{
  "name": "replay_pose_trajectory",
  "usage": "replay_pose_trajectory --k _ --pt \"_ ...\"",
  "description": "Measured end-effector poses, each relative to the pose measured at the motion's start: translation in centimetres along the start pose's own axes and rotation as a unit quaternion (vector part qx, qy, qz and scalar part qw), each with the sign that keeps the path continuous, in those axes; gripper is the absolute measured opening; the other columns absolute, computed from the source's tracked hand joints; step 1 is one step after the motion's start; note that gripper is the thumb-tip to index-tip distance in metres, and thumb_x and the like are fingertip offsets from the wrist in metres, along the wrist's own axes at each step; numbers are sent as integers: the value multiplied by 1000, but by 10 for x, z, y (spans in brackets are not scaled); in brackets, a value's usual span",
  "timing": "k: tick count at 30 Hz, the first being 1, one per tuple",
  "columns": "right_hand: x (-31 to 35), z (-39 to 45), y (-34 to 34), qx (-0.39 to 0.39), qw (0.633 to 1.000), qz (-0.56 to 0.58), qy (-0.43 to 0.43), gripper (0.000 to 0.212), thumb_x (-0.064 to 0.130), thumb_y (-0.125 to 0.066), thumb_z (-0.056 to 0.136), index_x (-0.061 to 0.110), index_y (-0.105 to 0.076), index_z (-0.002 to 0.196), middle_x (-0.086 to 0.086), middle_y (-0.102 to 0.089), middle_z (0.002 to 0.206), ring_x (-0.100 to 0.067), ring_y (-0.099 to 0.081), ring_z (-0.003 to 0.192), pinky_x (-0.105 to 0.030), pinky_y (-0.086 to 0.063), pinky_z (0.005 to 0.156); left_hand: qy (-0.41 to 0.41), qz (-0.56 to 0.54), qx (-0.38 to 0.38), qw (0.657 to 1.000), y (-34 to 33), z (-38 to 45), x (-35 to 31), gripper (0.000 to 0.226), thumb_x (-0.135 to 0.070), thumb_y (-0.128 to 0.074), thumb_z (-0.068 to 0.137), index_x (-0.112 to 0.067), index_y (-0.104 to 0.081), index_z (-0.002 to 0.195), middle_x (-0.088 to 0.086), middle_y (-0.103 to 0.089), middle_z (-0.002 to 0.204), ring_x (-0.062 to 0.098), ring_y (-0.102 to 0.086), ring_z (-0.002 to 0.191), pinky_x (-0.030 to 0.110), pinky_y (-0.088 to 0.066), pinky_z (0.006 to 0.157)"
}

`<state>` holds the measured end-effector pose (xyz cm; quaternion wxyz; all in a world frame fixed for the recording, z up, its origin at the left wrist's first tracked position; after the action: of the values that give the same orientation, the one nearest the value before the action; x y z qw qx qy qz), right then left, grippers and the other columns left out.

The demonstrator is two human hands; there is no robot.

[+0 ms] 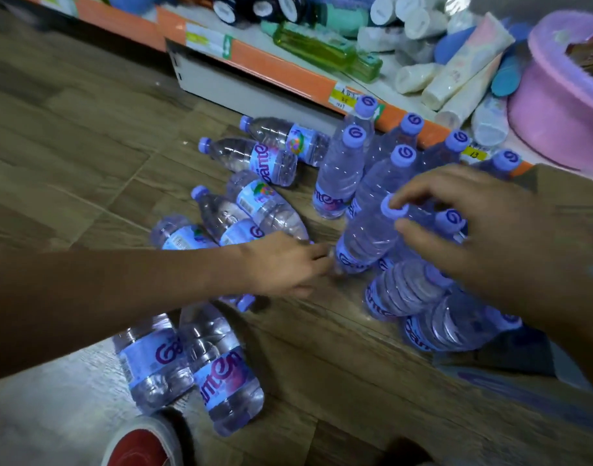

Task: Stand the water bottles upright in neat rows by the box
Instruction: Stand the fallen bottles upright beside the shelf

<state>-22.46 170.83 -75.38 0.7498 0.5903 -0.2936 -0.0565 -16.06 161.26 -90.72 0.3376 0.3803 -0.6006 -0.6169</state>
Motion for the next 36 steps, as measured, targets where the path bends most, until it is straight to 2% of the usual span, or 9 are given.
replay_pose_trajectory --k 3,5,9,14,17,20,22,30,36 --pt "21 33 -52 85 992 95 11 17 23 -58 82 17 -66 95 4 -63 90 -6 -55 87 -11 -37 77 99 15 67 993 -26 -40 50 41 -41 -71 67 -9 -56 88 10 -64 80 29 -64 53 25 -39 35" --pt "18 53 -102 150 984 96 -19 20 16 -57 86 12 -64 104 -3 -63 99 -17 -58 98 -14 -38 77 233 -41 23 971 -18 -61 91 47 -52 -52 78 -8 -57 95 13 -62 93 33 -66 75 32 -44 50" --pt "-20 71 -200 259 951 25 -167 43 21 -50 89 4 -45 128 -20 -51 129 -36 -47 123 -39 -41 100 512 -141 -11 847 -24 -114 169 38 -36 -50 90 -4 -56 110 21 -56 114 39 -57 107 40 -45 87" --pt "-53 57 -250 253 917 58 -303 55 17 -48 89 5 -25 138 -24 -40 139 -40 -41 129 -42 -36 104 637 -292 1 713 -51 -136 189 45 -30 -43 95 5 -47 122 27 -52 125 38 -50 117 38 -40 94" --pt "-61 51 -258 192 907 142 -348 46 22 -52 88 9 -37 129 -20 -53 126 -38 -51 117 -43 -42 97 639 -388 -14 664 -65 -129 188 39 -29 -40 96 4 -59 103 23 -59 107 30 -59 98 31 -43 82" --pt "-68 45 -260 150 876 218 -403 33 32 -63 84 7 -50 100 -8 -58 93 -27 -58 97 -34 -46 82 667 -461 -43 583 -75 -126 196 37 -24 -45 95 -4 -49 63 16 -52 68 14 -56 38 15 -41 38" --pt "-67 40 -260 122 858 269 -420 34 34 -69 80 11 -47 91 -5 -57 86 -26 -59 90 -37 -48 79 682 -477 -41 553 -79 -125 201 37 -18 -45 95 -9 -42 60 9 -45 62 15 -50 32 10 -29 23" --pt "-22 88 -166 -8 973 144 -181 27 21 -65 85 4 -47 96 -15 -58 93 -26 -53 88 -23 -26 67 653 -491 -86 570 -65 -117 202 33 -20 -54 87 -13 -43 57 6 -40 58 13 -35 48 17 -33 39" --pt "-19 136 -95 51 993 -21 -105 29 19 -68 80 5 -62 105 -18 -61 110 -30 -53 106 -28 -35 78 452 -499 -95 733 -3 -71 174 20 -10 -62 82 -19 -50 67 7 -49 64 16 -43 49 23 -39 48"
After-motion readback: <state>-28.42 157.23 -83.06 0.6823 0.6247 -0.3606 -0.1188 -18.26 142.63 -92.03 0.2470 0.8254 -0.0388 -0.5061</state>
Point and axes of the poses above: each hand's wrist, its own z-axis towards the middle knuckle, its own y-axis out of the back of the hand, x = y × z, the point moved 7 cm from there along z, towards the middle knuckle
